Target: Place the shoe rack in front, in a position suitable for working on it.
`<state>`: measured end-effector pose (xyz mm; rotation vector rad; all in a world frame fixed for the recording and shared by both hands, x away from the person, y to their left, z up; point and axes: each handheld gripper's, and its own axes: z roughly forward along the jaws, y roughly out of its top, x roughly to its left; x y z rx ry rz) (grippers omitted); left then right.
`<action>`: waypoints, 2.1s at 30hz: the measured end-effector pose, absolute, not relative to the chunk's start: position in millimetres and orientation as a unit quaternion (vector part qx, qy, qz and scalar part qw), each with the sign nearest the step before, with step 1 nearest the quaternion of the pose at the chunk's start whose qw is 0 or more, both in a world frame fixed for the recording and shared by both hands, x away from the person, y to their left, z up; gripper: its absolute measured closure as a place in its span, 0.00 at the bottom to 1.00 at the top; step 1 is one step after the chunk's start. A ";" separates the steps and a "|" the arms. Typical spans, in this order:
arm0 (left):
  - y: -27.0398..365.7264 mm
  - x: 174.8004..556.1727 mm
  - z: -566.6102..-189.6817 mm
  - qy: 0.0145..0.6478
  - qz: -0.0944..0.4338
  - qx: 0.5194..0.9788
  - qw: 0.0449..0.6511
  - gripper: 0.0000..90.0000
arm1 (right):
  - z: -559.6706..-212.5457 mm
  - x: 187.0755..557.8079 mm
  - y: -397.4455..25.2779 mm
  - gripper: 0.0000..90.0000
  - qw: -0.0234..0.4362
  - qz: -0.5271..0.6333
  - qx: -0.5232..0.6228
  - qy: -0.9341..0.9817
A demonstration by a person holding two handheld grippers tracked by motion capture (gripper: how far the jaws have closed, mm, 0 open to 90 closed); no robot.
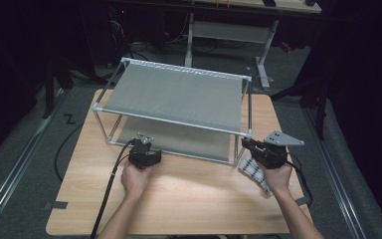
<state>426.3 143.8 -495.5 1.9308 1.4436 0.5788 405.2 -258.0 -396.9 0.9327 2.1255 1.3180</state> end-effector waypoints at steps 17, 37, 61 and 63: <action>137.5 429.2 -498.4 0.541 0.213 0.749 0.319 0.46 | -400.9 367.5 -237.4 0.90 0.215 0.502 0.294 0.784; 131.7 428.0 -498.5 0.528 0.204 0.754 0.333 0.48 | -403.3 341.7 -195.7 0.90 0.190 0.517 0.246 0.798; 93.2 410.8 -485.9 0.476 0.199 0.774 0.368 0.37 | -405.5 340.5 -244.3 0.59 0.214 0.494 0.286 0.793; 90.2 408.8 -485.0 0.468 0.198 0.780 0.365 0.37 | -409.2 344.2 -256.4 0.59 0.223 0.484 0.305 0.790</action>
